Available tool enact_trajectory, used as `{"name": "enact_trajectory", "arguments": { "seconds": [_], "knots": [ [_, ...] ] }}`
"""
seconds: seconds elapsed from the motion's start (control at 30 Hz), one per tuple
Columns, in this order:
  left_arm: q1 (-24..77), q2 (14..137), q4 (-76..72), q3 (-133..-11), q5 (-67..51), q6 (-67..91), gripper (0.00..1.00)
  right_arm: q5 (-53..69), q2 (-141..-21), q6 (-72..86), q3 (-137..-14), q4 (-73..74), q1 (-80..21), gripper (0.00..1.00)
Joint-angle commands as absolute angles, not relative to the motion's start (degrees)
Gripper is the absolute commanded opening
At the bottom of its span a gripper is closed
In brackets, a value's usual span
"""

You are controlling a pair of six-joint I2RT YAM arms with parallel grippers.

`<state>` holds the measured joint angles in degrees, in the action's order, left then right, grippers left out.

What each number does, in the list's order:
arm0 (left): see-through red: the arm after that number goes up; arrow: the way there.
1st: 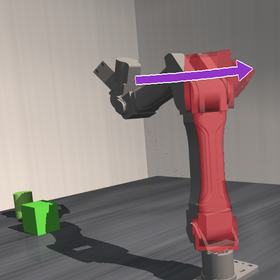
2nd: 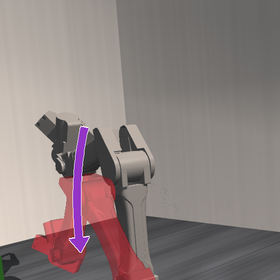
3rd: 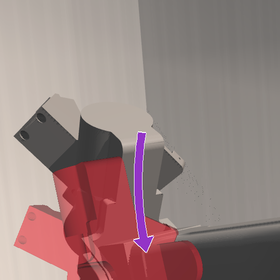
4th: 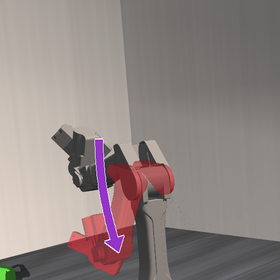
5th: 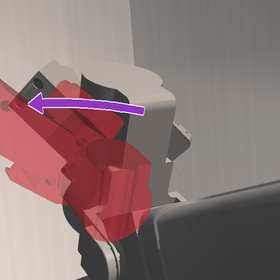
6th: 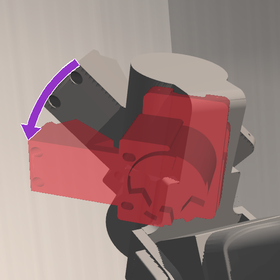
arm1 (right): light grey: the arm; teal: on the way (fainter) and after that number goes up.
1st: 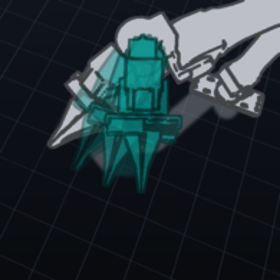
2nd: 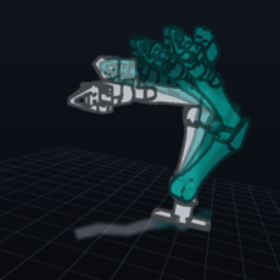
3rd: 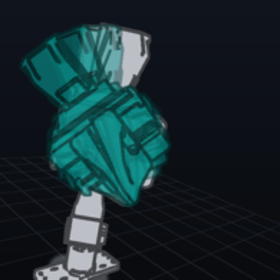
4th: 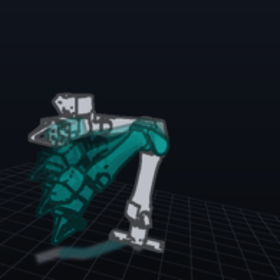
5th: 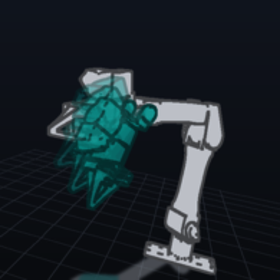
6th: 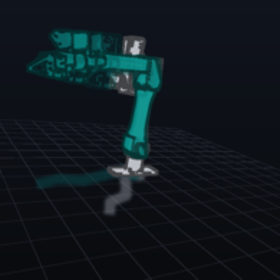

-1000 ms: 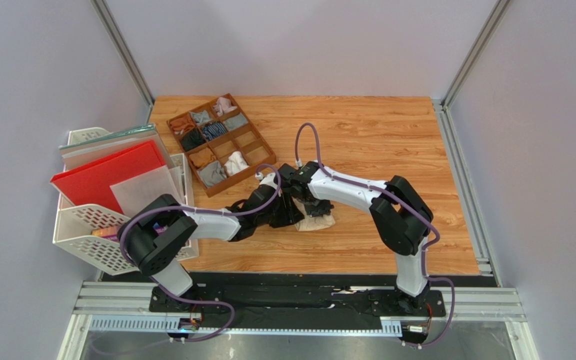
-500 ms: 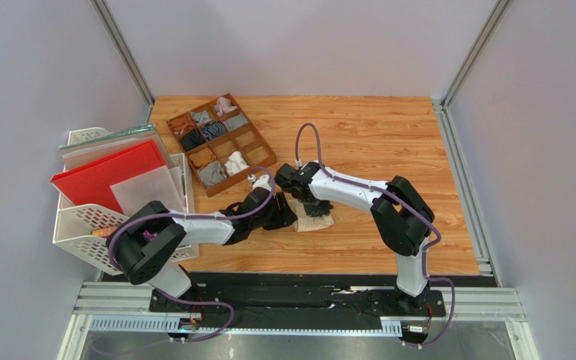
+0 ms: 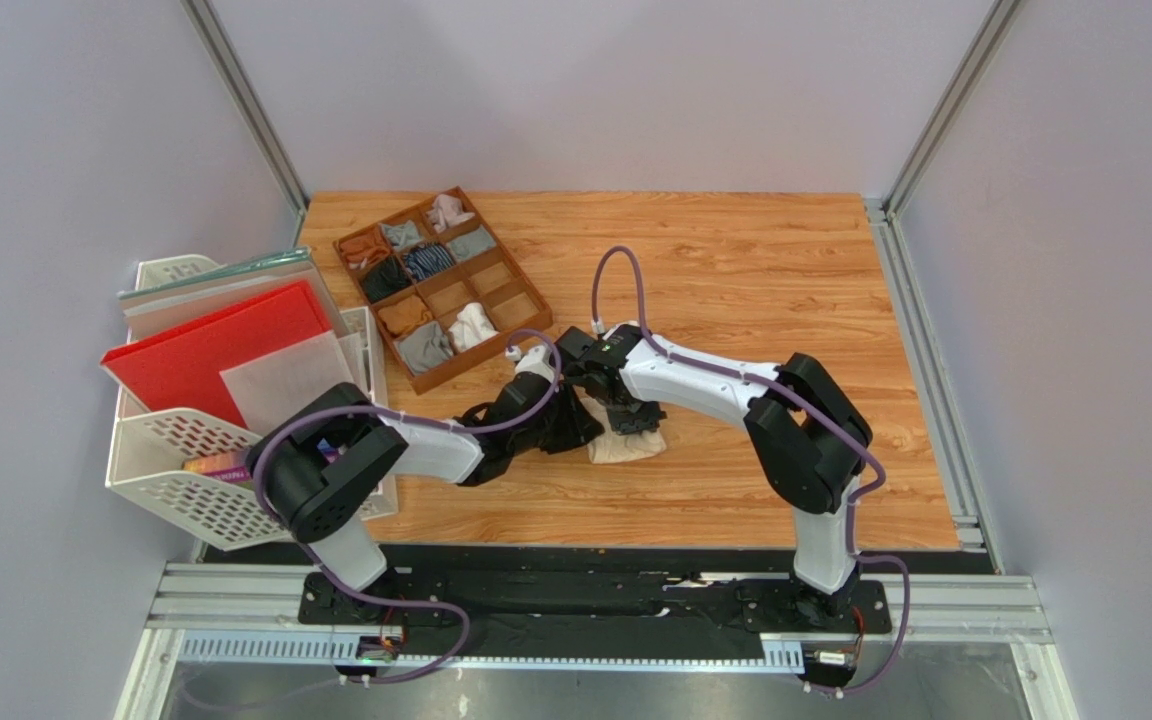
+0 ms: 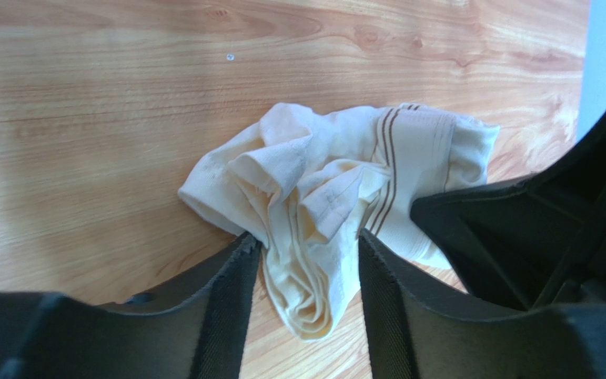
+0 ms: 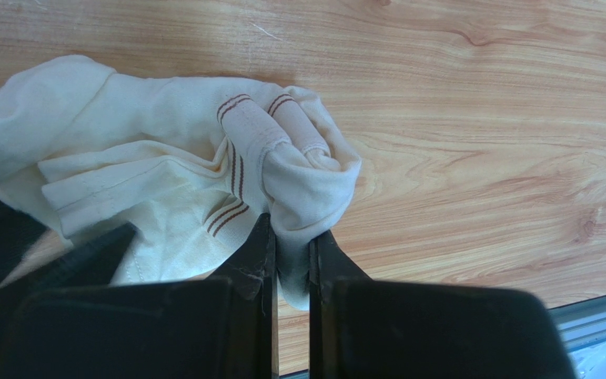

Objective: Roll the underwear
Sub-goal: Roll the underwear at the center of the board.

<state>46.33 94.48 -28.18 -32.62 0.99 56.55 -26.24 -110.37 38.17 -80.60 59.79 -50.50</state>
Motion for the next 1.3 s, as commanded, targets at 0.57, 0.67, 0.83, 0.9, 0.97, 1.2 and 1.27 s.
{"name": "enact_trajectory", "arguments": {
  "seconds": [0.57,0.67,0.83,0.9,0.97,1.2,1.27],
  "knots": [
    [49.6,99.0,-33.3,-33.5,-3.9,56.9,0.00,-20.5,-106.8,43.2,-79.9,54.1,-51.3,0.04],
    [49.9,97.9,-33.7,-33.7,-4.0,57.0,0.00,-20.4,-107.3,42.7,-80.2,54.4,-51.6,0.03],
    [50.4,94.9,-33.9,-33.2,-2.7,56.8,0.00,-20.4,-107.8,42.5,-79.8,54.4,-51.9,0.03],
    [50.4,93.2,-33.2,-33.0,-1.9,56.6,0.00,-20.5,-107.8,42.5,-79.7,54.5,-52.0,0.03],
    [50.4,92.0,-32.9,-33.0,-1.1,55.6,0.00,-20.6,-107.3,42.5,-79.5,54.4,-52.2,0.03],
    [50.4,91.9,-33.4,-34.2,-2.3,53.7,0.00,-21.4,-105.5,42.2,-78.6,54.5,-52.1,0.03],
    [50.4,92.5,-35.9,-33.7,-3.2,52.8,0.00,-21.2,-104.8,41.8,-77.7,54.3,-52.1,0.04]
  ]
}}
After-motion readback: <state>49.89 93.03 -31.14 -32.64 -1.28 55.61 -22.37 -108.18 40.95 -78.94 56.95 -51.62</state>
